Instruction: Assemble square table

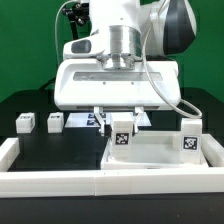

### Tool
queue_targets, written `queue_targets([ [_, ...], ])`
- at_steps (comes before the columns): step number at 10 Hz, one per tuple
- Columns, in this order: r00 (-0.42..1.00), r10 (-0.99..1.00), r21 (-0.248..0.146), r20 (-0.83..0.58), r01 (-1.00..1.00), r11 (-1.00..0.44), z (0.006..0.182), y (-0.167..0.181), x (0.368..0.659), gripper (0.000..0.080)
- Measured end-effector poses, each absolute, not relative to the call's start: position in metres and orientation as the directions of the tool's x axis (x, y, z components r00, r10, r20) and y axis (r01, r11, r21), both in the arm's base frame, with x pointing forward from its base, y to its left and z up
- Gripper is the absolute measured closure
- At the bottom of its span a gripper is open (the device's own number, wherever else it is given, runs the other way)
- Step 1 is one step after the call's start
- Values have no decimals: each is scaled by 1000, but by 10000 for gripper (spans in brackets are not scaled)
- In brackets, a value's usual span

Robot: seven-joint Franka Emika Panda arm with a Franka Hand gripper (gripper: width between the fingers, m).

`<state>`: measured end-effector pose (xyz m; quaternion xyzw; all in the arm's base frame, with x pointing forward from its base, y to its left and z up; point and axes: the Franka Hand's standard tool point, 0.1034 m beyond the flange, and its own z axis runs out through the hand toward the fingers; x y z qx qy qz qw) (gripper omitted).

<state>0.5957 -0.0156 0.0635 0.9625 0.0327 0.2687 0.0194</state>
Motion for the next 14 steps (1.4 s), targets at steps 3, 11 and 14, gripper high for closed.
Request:
queue_targets([
  [3, 854, 73, 55, 515, 52, -997, 63, -16, 595, 180],
  [11, 864, 72, 43, 499, 59, -997, 80, -15, 598, 150],
  [14, 872, 71, 30, 484, 65, -997, 91, -14, 600, 150],
])
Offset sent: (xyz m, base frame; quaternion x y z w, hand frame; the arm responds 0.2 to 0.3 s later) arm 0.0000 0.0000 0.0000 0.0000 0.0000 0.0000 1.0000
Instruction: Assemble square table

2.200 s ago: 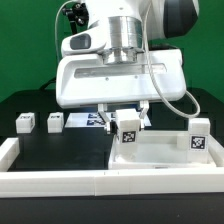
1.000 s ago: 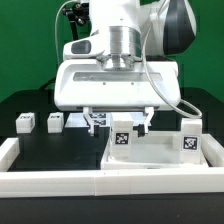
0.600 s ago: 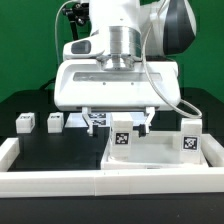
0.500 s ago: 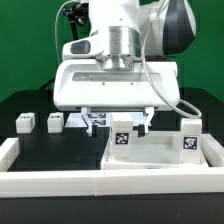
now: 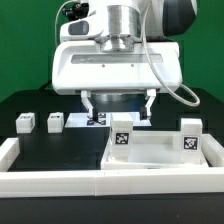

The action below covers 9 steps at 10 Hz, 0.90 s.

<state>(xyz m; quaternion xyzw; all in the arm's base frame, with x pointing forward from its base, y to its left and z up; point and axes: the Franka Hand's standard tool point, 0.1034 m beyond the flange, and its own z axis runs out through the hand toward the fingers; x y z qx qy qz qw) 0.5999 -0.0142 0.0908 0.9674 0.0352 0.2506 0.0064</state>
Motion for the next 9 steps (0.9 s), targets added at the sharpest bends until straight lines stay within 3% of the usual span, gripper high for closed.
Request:
queue_targets([
  [2, 881, 70, 21, 468, 69, -997, 88, -13, 600, 150],
  [3, 901, 67, 3, 428, 73, -997, 78, -13, 597, 150],
  [4, 938, 66, -44, 341, 86, -995, 72, -9, 598, 150],
  [9, 988, 127, -115, 93, 137, -984, 87, -10, 615, 150],
])
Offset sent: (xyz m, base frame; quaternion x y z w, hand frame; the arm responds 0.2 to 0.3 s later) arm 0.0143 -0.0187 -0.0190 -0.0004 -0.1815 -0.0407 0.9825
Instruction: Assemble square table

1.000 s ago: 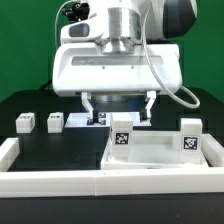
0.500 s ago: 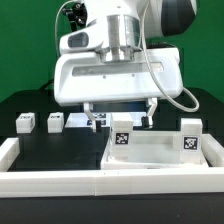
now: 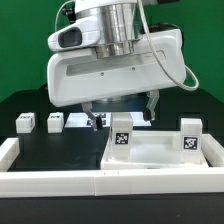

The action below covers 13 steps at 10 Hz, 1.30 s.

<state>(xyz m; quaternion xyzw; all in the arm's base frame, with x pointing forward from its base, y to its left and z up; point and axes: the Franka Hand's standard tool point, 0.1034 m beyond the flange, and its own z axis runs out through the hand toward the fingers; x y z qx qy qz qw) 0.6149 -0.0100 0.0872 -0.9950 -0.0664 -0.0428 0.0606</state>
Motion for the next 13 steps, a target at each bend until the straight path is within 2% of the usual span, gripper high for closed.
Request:
queue_targets([
  [4, 987, 126, -112, 96, 137, -984, 85, -11, 614, 150],
  [6, 980, 171, -51, 101, 176, -983, 89, -17, 618, 150],
  [9, 976, 174, -31, 133, 180, -983, 87, -16, 615, 150],
  [12, 976, 174, -31, 130, 179, -983, 82, -17, 611, 160],
  [13, 976, 174, -31, 130, 179, -983, 82, -17, 611, 319],
])
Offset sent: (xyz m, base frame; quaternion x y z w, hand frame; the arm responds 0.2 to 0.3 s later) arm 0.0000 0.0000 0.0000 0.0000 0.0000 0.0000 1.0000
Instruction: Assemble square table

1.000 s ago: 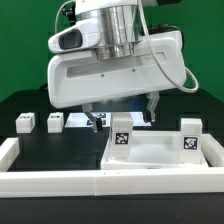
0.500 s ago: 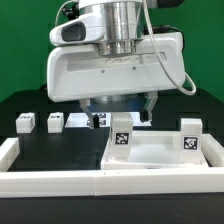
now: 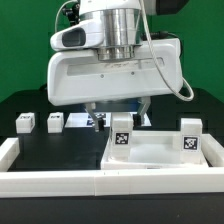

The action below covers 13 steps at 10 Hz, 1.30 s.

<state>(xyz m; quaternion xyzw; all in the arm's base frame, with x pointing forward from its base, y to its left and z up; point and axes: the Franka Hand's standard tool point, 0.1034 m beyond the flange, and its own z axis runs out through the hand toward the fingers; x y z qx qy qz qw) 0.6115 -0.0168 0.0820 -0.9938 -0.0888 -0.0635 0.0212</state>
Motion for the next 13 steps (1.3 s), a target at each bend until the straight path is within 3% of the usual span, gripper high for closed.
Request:
queue_targets([
  [1, 976, 174, -31, 130, 179, -983, 82, -17, 611, 494],
  [7, 982, 134, -40, 130, 140, -989, 82, -18, 612, 510],
  [13, 947, -295, -115, 125, -281, -953, 82, -9, 612, 509],
])
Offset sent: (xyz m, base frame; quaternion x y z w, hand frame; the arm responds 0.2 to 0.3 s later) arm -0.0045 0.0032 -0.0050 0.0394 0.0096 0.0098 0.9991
